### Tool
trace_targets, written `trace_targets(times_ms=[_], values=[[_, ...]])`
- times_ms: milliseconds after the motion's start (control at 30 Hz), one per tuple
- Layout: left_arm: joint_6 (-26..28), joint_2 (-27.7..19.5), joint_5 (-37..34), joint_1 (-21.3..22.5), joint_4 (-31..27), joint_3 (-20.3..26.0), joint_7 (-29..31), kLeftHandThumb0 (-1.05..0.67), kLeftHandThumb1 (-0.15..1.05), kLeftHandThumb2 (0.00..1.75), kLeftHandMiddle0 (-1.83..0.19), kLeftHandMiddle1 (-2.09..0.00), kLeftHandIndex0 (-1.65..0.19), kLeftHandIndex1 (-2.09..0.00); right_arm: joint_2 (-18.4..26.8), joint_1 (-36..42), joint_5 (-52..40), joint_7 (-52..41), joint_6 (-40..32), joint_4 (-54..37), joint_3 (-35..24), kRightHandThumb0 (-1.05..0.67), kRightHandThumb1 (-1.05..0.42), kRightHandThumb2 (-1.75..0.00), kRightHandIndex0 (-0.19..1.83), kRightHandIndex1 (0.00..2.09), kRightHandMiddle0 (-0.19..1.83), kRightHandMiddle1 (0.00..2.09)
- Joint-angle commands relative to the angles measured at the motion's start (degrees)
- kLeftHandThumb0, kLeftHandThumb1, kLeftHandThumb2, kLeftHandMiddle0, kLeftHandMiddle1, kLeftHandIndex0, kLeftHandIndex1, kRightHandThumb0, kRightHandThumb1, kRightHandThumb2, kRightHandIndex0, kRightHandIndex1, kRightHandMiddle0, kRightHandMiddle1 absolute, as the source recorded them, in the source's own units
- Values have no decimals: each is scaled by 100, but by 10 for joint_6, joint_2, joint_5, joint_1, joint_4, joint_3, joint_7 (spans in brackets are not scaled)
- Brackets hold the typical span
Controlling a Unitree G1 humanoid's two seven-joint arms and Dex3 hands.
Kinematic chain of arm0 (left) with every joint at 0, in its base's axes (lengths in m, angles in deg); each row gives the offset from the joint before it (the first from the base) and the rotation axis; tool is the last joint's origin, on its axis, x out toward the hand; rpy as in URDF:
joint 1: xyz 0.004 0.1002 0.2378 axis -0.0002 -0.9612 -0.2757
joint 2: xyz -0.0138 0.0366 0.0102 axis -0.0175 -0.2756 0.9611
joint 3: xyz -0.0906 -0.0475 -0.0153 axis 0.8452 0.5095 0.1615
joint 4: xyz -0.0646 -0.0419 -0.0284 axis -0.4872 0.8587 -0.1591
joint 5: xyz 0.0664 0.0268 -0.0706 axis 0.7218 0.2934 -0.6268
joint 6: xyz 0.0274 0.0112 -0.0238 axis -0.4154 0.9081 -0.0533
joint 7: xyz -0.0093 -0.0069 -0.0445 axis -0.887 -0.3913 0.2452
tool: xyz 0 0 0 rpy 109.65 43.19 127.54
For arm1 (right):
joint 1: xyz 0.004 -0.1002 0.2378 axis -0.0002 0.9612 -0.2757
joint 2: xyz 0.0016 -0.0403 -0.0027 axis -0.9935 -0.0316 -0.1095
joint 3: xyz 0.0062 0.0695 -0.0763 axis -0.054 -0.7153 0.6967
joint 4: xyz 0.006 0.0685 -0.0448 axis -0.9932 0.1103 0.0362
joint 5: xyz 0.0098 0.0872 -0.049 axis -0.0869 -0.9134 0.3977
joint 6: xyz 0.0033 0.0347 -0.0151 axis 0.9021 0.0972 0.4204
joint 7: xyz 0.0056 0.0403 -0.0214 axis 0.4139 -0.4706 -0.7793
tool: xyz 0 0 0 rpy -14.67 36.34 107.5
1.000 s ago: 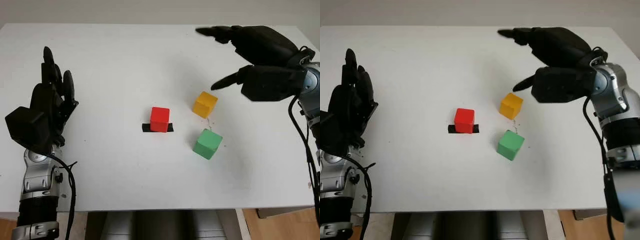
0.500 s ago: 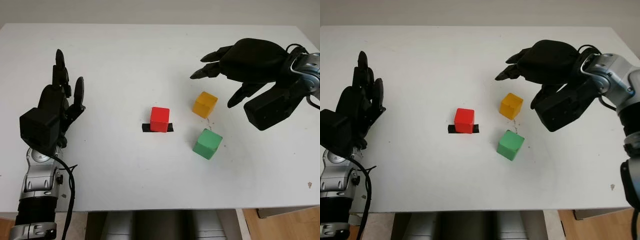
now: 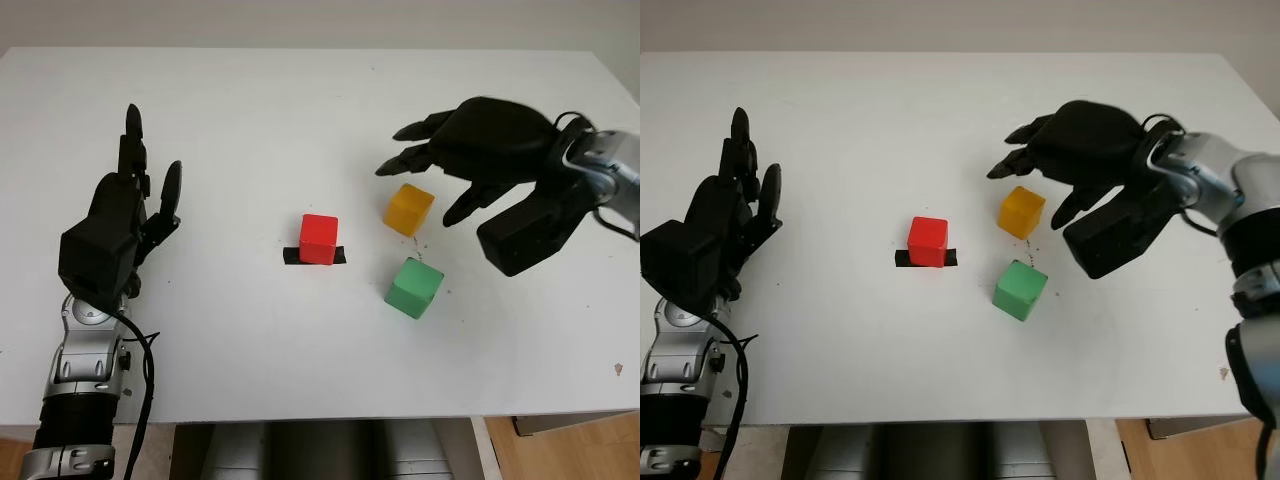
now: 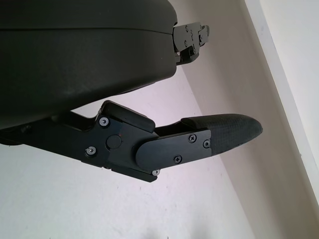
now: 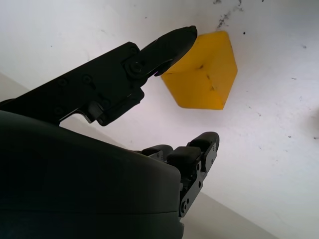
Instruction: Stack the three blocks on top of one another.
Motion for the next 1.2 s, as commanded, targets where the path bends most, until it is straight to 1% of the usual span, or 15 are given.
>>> trace_targets(times_ms=[0, 233, 333, 667, 900, 1033, 1167], values=[[-9, -5, 6, -3, -6, -3, -4, -78, 105, 65, 19, -1, 18, -2, -4, -2, 5, 17, -9, 15, 6, -47, -77, -6, 39, 8, 55, 10], [5, -6, 7, -11, -22, -1, -9, -79, 105, 63, 19, -3, 18, -3, -15, -8, 4, 48, -25, 55, 21, -44, -78, -6, 40, 7, 58, 10], [0, -6, 2, -13, -22, -1, -5, -79, 105, 63, 19, -3, 19, -3, -15, -9, 2, 57, -26, 65, 26, -43, -78, -6, 40, 7, 59, 9], [-11, -6, 3, -11, -13, -4, -1, -80, 105, 64, 19, -2, 18, -4, -11, -16, 14, 77, -28, 76, 47, -40, -77, -5, 44, 7, 69, 12], [-2, -6, -2, -14, -20, -3, 5, -75, 105, 63, 19, 0, 19, -3, -13, -15, 13, 90, -22, 81, 51, -39, -77, -5, 46, 7, 76, 12], [-6, -5, -4, -14, -18, -3, 7, -73, 105, 62, 19, 0, 19, -2, -15, -14, 9, 99, -16, 84, 50, -38, -79, -6, 48, 8, 81, 13], [-4, -5, 1, -12, -15, -6, 4, -72, 105, 59, 19, -1, 19, -3, -18, -13, -1, 115, -6, 95, 44, -37, -80, -6, 51, 9, 89, 16]])
